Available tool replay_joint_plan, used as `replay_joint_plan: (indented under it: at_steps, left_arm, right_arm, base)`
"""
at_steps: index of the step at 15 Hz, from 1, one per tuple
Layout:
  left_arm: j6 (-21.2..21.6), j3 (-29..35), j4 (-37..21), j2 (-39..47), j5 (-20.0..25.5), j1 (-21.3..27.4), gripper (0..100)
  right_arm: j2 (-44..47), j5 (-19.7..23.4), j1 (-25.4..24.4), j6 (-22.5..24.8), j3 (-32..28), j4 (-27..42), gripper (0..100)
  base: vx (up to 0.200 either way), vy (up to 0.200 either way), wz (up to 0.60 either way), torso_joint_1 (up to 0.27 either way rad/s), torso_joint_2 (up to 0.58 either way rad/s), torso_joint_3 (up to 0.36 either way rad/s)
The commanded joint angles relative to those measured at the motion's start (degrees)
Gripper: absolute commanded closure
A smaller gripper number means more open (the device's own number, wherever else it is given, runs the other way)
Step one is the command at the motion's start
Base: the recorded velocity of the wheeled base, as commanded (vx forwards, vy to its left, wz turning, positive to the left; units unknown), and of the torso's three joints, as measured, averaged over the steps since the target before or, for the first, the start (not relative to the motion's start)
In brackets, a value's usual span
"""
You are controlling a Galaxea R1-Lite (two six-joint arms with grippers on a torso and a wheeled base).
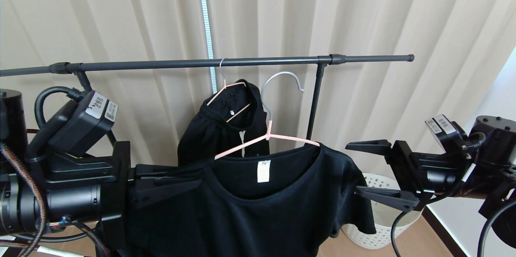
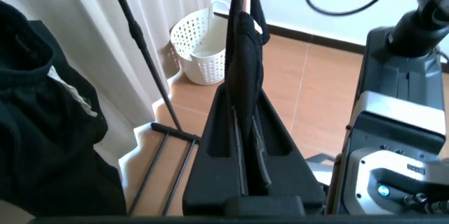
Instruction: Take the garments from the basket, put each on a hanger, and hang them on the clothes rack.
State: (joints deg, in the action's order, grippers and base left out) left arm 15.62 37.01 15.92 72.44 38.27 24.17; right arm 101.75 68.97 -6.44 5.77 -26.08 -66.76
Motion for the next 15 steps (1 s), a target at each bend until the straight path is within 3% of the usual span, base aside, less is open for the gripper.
replay_joint_plan:
  at_steps: [1, 11, 15]
  left_arm:
    - [-0.24, -0.10, 0.16, -2.12, -0.03, -0.09, 100]
    - [-2.26, 0.43, 0.25, -5.11, -0.03, -0.36, 100]
    - [-4.89, -0.18, 3.77, -5.38, -0.03, -1.06, 100]
  right_arm:
    - [3.54, 0.11, 1.87, 0.03, -1.43, -0.04, 0]
    - [10.04, 0.02, 2.83, 0.65, -3.19, -0.04, 0]
    - [13.03, 0.02, 3.10, 0.83, -4.33, -0.04, 0]
  base:
    - [0.000, 0.000, 0.00, 0.000, 0.00, 0.000]
    - [0.000, 0.000, 0.00, 0.000, 0.00, 0.000]
    - [0.000, 0.000, 0.00, 0.000, 0.00, 0.000]
